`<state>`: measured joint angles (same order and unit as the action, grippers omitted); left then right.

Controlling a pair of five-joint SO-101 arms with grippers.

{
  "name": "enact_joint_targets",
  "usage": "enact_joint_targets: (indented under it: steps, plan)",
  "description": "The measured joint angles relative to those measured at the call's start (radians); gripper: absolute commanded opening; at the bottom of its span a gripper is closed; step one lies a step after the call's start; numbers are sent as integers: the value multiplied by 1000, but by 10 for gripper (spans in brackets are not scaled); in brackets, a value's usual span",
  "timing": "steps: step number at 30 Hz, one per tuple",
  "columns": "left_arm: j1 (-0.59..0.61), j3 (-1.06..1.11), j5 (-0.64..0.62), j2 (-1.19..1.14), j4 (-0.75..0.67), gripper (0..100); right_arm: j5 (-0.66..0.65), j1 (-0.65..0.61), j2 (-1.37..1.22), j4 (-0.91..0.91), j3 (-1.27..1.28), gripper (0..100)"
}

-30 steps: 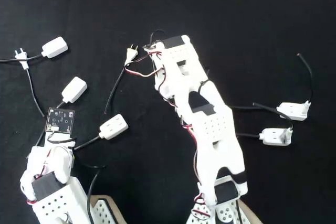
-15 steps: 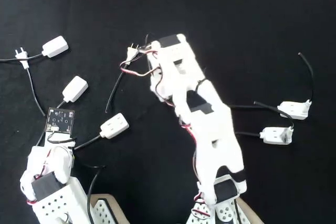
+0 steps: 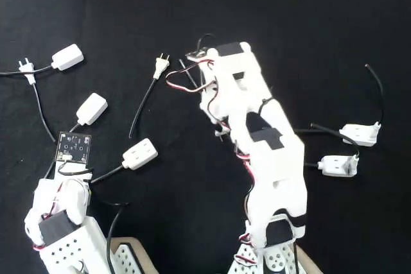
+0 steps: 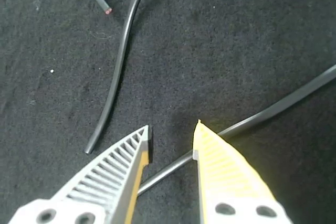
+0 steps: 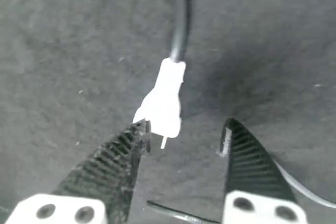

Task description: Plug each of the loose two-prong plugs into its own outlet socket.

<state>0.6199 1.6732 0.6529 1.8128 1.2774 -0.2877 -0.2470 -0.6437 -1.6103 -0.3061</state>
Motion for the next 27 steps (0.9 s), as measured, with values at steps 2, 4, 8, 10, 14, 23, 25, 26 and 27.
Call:
enact_joint_targets:
  steps: [2, 4, 8, 10, 14, 23, 25, 26, 27]
  plan:
    - [0, 0, 0, 0, 0, 145, 0, 14, -3, 5, -3, 227]
    - [0, 0, 0, 0, 0, 145, 0, 18, -3, 6, -8, 227]
    - [0, 0, 0, 0, 0, 145, 0, 20, -25, 18, -8, 227]
    - [0, 0, 0, 0, 0, 145, 17, 11, -41, 48, -6, 227]
    - [0, 0, 0, 0, 0, 145, 43, -20, -75, 74, -5, 226]
    - [0, 0, 0, 0, 0, 145, 52, -66, -101, 81, -8, 103]
    - [0, 0, 0, 0, 0, 145, 52, -63, -101, 87, -9, 68]
    - [0, 0, 0, 0, 0, 145, 52, -61, -101, 87, -9, 71]
    - [0, 0, 0, 0, 0, 145, 52, -60, -101, 87, -9, 73]
